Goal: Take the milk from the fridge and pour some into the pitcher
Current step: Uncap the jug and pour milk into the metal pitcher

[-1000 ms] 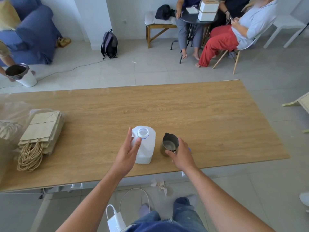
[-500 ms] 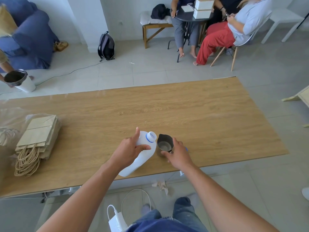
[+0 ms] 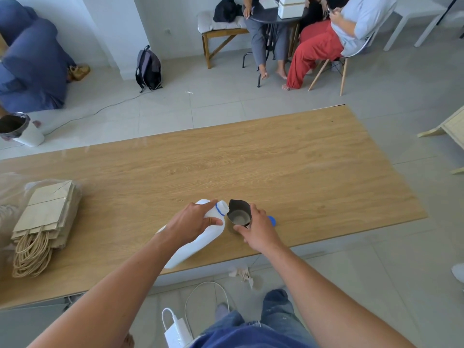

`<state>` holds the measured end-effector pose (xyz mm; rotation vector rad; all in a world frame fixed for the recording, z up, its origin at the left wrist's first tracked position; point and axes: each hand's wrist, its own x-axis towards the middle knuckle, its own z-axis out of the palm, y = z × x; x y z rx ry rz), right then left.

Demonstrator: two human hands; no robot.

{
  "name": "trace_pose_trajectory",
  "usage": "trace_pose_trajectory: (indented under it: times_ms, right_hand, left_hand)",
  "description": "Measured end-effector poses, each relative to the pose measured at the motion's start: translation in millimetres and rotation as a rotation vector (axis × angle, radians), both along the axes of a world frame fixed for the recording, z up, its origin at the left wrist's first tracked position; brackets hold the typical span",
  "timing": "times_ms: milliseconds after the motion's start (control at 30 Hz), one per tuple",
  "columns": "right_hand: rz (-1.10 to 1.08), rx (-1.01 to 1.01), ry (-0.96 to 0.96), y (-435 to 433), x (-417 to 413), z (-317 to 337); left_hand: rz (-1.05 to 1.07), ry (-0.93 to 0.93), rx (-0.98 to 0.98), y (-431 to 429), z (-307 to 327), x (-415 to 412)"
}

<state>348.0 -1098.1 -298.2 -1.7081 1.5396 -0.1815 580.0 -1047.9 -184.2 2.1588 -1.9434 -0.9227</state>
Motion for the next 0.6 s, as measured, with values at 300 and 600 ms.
trace_pose_trajectory:
  times_ms: [300,600]
  right_hand:
    - [-0.001,-0.006,0.015,0.5,3.8,5.4]
    - [-0.007,0.006,0.006,0.4,3.9,7.9]
  left_hand:
    - [-0.082,-0.055,0.055,-12.4,-9.6,-12.9]
    - [-0.127,-0.134,0.086,-18.9,-18.1,-15.4]
